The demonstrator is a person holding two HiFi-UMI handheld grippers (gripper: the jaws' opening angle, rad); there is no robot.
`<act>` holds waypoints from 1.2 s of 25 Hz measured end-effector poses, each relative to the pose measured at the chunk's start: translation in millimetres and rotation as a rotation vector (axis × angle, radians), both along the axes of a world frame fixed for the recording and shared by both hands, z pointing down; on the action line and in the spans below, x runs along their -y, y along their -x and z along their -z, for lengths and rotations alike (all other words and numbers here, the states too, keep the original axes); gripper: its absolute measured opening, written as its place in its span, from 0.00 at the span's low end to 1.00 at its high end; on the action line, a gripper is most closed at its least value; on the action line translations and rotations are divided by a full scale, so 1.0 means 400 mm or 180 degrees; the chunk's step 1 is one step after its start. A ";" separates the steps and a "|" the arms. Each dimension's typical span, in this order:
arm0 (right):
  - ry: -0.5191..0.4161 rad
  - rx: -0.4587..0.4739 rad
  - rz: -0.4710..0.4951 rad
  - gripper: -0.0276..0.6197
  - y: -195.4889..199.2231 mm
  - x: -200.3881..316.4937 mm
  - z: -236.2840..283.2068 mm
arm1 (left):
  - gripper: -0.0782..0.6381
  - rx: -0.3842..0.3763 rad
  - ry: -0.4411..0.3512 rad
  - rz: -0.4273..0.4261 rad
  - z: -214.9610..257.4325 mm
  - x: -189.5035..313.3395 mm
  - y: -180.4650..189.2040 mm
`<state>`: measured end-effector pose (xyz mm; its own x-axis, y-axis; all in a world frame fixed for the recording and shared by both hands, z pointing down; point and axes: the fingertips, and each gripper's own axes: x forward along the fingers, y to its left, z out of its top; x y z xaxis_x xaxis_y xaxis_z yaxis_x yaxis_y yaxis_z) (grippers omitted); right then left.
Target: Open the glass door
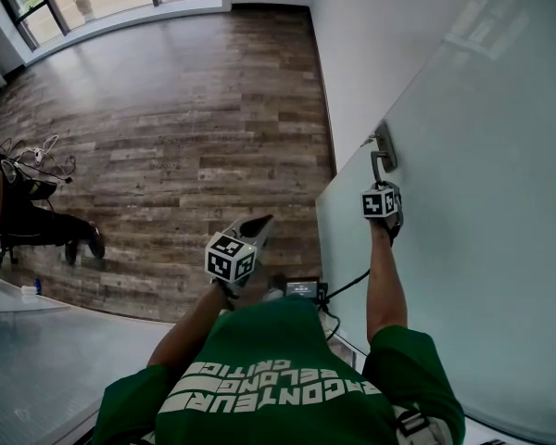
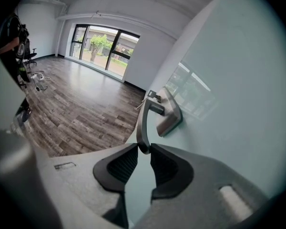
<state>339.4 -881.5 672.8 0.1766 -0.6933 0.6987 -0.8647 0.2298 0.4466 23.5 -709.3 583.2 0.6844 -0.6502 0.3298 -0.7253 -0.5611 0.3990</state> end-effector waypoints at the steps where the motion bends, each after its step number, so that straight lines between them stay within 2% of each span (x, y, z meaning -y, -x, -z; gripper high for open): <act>1: -0.0002 -0.0007 -0.0017 0.15 -0.003 0.002 0.002 | 0.13 -0.0002 0.0006 0.0002 0.001 0.000 0.002; 11: -0.0008 0.0078 -0.0008 0.15 -0.005 0.001 0.026 | 0.13 -0.0002 -0.0016 0.0059 0.021 -0.001 0.026; 15: -0.0151 0.0300 -0.0080 0.16 -0.004 -0.007 0.076 | 0.13 -0.0025 -0.0061 0.0162 0.049 -0.005 0.052; 19: -0.0457 0.0491 -0.0003 0.16 0.020 -0.034 0.156 | 0.13 -0.0041 -0.0156 0.0262 0.081 -0.018 0.067; 23: -0.0757 0.1114 0.0324 0.15 0.126 -0.087 0.246 | 0.13 -0.0056 -0.0251 0.0408 0.113 -0.052 0.122; 26: -0.0953 0.1563 0.0723 0.05 0.252 -0.144 0.346 | 0.13 -0.0085 -0.0318 0.0589 0.153 -0.076 0.180; 30: -0.1034 0.1823 0.1248 0.03 0.404 -0.229 0.428 | 0.13 -0.0139 -0.0409 0.0824 0.192 -0.104 0.253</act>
<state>177.9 -789.7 501.6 -0.4529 -0.8167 0.3574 -0.8638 0.5013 0.0510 -77.6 -667.7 506.3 0.5021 -0.8396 0.2073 -0.8347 -0.4076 0.3704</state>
